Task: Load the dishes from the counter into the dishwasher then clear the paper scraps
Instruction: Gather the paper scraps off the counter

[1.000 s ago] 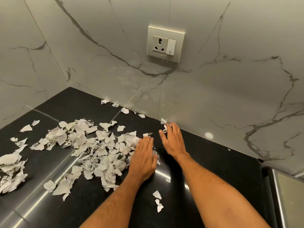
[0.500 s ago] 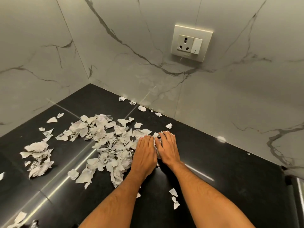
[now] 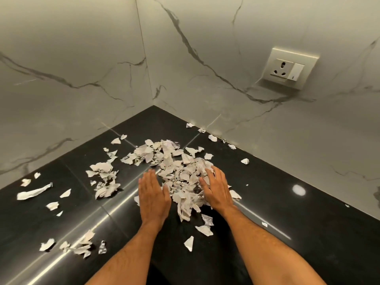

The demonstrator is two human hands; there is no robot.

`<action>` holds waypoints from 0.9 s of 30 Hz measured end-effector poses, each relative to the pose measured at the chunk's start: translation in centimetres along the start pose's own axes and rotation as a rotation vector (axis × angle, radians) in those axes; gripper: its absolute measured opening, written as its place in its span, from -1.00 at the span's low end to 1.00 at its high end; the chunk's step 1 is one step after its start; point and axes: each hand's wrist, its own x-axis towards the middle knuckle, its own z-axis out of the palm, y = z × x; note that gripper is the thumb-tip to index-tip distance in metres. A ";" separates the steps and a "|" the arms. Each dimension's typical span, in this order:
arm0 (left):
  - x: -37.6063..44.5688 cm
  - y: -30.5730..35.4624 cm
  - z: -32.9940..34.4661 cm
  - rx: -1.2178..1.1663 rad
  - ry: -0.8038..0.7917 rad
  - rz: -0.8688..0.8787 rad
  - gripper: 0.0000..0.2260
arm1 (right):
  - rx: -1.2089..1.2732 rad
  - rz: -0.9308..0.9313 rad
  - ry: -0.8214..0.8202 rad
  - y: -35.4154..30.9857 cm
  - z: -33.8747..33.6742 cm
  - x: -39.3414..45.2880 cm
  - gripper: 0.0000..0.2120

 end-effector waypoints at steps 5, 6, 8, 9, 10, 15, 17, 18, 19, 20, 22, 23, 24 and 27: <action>-2.0 -3.2 0.2 -0.003 -0.038 -0.290 -0.31 | -0.052 0.077 0.100 0.6 -0.6 -0.6 -0.24; -2.3 -3.3 0.5 -0.018 -0.063 -0.317 -0.29 | -0.056 0.102 0.111 1.1 -0.7 -0.8 -0.22; -2.3 -2.8 1.5 -0.062 -0.112 -0.328 -0.28 | -0.065 0.152 0.112 2.0 -0.7 -1.2 -0.19; -2.2 -2.3 1.9 -0.075 -0.137 -0.321 -0.27 | -0.065 0.172 0.104 2.4 -0.7 -1.3 -0.17; -2.0 -1.8 2.4 -0.074 -0.156 -0.309 -0.25 | -0.064 0.186 0.097 2.6 -0.5 -1.4 -0.16; -0.2 0.9 4.0 -0.152 -0.176 -0.203 -0.21 | -0.103 0.170 0.094 1.4 0.8 -0.3 -0.14; 0.7 1.8 4.7 -0.185 -0.169 -0.146 -0.22 | -0.129 0.178 0.085 0.6 1.3 0.5 -0.14; 1.1 2.2 5.1 -0.191 -0.169 -0.125 -0.23 | -0.138 0.178 0.079 0.2 1.5 0.9 -0.14; 1.4 2.5 5.4 -0.187 -0.173 -0.106 -0.23 | -0.149 0.176 0.068 -0.1 1.7 1.3 -0.13; 1.5 2.7 5.8 -0.173 -0.180 -0.089 -0.25 | -0.154 0.175 0.053 -0.3 2.0 1.7 -0.13; 1.8 3.2 6.4 -0.152 -0.190 -0.058 -0.29 | -0.142 0.161 0.032 -0.9 2.6 2.2 -0.17; 2.0 3.6 6.7 -0.173 -0.192 -0.047 -0.32 | -0.120 0.144 0.027 -1.2 3.0 2.3 -0.20; 2.1 4.1 7.1 -0.221 -0.200 -0.046 -0.34 | -0.080 0.127 0.029 -1.7 3.3 2.4 -0.23; 2.5 6.0 7.2 -0.539 -0.225 -0.171 -0.43 | 0.222 0.123 0.023 -3.7 4.3 2.7 -0.29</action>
